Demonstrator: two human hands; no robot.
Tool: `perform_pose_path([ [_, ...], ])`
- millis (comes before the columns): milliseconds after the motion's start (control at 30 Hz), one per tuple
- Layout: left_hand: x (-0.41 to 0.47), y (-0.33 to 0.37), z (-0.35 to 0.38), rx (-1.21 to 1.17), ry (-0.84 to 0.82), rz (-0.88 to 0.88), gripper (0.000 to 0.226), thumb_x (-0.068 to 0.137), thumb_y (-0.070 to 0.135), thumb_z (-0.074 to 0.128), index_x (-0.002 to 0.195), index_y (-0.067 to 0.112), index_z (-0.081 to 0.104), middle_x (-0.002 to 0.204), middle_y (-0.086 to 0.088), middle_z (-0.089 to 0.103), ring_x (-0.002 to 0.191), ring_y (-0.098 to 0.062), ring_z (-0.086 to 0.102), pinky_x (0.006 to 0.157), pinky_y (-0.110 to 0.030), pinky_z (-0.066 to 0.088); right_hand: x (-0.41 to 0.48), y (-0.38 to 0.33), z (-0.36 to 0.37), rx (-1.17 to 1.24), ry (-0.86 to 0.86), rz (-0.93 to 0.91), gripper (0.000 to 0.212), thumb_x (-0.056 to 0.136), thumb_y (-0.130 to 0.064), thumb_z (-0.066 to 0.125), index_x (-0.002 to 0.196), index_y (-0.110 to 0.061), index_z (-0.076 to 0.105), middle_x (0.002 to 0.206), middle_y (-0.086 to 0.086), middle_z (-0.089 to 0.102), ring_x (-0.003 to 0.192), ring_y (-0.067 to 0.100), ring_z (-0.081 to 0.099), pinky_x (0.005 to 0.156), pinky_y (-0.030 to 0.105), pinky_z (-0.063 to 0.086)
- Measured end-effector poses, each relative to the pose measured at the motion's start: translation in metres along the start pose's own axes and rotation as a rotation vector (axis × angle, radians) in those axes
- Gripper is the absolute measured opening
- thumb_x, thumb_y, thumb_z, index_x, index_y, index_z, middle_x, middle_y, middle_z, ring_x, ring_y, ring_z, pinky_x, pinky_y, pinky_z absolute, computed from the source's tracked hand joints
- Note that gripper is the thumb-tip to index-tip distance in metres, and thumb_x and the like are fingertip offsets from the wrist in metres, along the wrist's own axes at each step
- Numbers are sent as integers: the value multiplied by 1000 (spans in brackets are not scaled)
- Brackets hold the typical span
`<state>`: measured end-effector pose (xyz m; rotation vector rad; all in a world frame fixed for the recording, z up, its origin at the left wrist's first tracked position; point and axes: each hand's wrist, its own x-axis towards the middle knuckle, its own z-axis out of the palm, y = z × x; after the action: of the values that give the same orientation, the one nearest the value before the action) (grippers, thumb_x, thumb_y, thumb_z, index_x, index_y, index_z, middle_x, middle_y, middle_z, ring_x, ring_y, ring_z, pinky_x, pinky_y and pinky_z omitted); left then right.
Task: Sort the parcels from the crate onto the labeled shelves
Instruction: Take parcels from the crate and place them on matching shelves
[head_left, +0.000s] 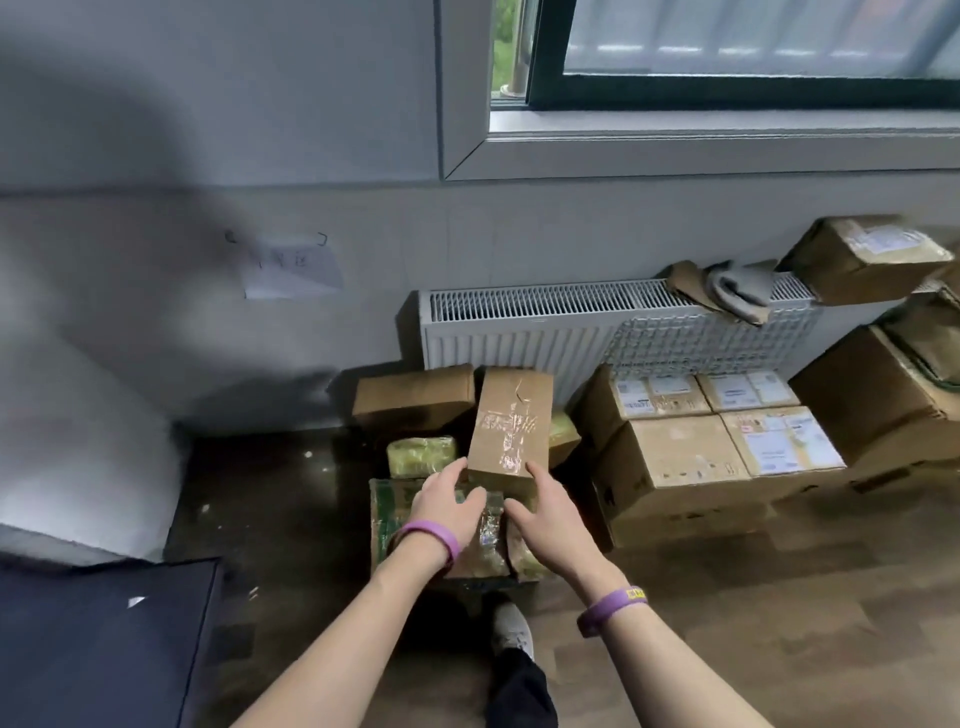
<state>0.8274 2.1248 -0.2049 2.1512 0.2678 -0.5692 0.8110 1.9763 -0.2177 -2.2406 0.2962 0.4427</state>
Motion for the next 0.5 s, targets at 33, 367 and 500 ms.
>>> perform_pose_path([
  [33,19,8,6,4,1,-27,53,95,33,50,146,25,35,150,-4,36,134,-24,39,112,-39,34,21,7,-8,2,-20,12,68,92,-28,58,151,-13,27,152,6,38,139,21,36,114,32,29],
  [367,218,29,82,72,-59,-260,57,93,35,52,146,25,34,149,-4,37,135,-26,39,112,-41,34,238,126,-16,-29,-211,170,72,71,-50,46,139,-25,43,134,-2,57,120,20,56,100,42,48],
  [500,285,7,104,123,-69,-311,57,92,35,54,145,25,36,148,-6,37,134,-29,38,112,-42,35,283,126,-16,-41,-258,222,71,81,-37,53,147,-18,34,142,5,49,127,28,50,105,44,43],
])
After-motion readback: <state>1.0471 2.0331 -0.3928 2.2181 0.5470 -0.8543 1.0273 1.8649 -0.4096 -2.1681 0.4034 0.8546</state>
